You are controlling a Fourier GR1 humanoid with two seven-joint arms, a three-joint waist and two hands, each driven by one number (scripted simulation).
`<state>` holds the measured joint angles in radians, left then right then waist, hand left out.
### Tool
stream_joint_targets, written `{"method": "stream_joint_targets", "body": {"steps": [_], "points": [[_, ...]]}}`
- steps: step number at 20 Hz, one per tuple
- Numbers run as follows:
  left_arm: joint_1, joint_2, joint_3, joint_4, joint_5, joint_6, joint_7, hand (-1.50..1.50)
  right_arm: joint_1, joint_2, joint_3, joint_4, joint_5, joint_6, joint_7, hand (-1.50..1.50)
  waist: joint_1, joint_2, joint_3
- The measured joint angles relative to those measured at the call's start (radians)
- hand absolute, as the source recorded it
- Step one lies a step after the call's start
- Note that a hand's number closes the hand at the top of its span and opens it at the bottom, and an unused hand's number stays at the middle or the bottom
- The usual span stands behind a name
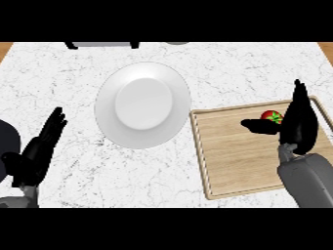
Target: Pick the tomato from the tray and place it in the plate
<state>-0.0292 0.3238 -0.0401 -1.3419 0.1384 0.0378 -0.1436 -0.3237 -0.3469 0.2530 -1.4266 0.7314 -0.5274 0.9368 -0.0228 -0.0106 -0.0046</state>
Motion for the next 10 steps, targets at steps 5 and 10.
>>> {"method": "stream_joint_targets", "body": {"steps": [5, 10], "points": [[-0.009, 0.0, 0.009, 0.002, 0.001, -0.013, 0.002, 0.0, 0.018, -0.002, 0.003, -0.125, 0.006, 0.159, 0.137, -1.5, 0.009, 0.004, 0.002], [-0.006, -0.008, 0.009, -0.014, -0.006, -0.017, 0.013, 0.0, 0.031, 0.006, -0.012, -0.17, 0.017, 0.255, 0.198, -1.5, 0.017, 0.007, 0.003]]}}
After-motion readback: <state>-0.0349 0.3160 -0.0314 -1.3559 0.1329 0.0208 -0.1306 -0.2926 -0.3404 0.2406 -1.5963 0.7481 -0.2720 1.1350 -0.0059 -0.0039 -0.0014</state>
